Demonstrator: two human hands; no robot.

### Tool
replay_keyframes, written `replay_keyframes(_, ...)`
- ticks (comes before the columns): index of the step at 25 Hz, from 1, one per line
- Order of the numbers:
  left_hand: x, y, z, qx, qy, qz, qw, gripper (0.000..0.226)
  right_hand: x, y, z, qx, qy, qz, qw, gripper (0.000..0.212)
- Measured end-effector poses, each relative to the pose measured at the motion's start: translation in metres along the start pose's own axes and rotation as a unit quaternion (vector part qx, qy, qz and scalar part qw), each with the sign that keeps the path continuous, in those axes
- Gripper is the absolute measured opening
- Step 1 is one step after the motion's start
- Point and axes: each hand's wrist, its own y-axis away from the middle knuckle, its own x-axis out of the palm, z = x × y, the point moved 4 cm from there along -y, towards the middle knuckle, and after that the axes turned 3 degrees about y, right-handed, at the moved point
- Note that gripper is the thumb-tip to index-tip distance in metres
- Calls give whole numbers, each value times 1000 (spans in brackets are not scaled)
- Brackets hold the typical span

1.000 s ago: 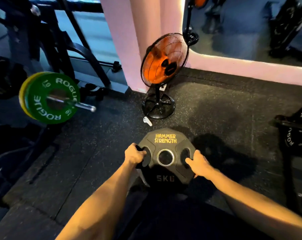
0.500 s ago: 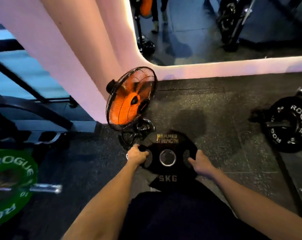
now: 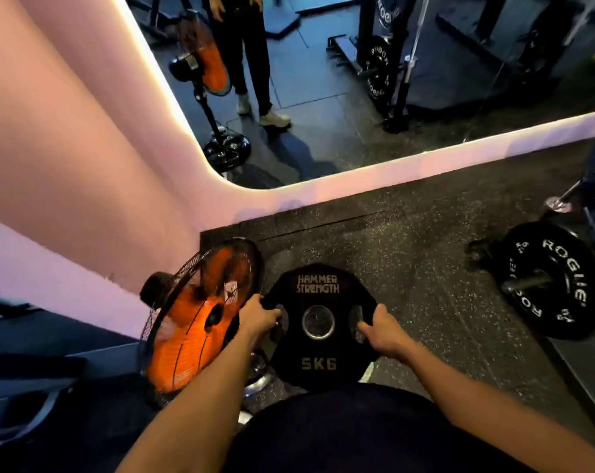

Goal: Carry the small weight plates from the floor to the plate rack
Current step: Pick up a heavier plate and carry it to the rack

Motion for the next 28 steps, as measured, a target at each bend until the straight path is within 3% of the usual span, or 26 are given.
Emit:
replay_keyframes(5, 21, -60, -107, 51, -48, 49, 996, 26, -70, -51, -3, 49, -51, -45, 996, 38)
replay_keyframes(10, 76, -99, -206, 121, -95, 148, 977, 24, -110, -55, -35, 162, -140, -121, 969, 34)
replay_keyframes(15, 146, -103, -287, 236, -193, 259, 917, 26, -118, -39, -69, 300, -293, -166, 892, 52)
replay_keyframes(19, 193, -89, -351, 290, -235, 328, 868, 35, -128, -21, -76, 364, -336, -279, 823, 39)
replay_keyframes(23, 215, -54, -419, 364, -231, 374, 821, 32, -166, 0, -75, 388, -342, -368, 773, 26)
replay_keyframes(28, 207, 17, -526, 463, -139, 392, 783, 28, -262, 45, -66, 353, -291, -490, 742, 31)
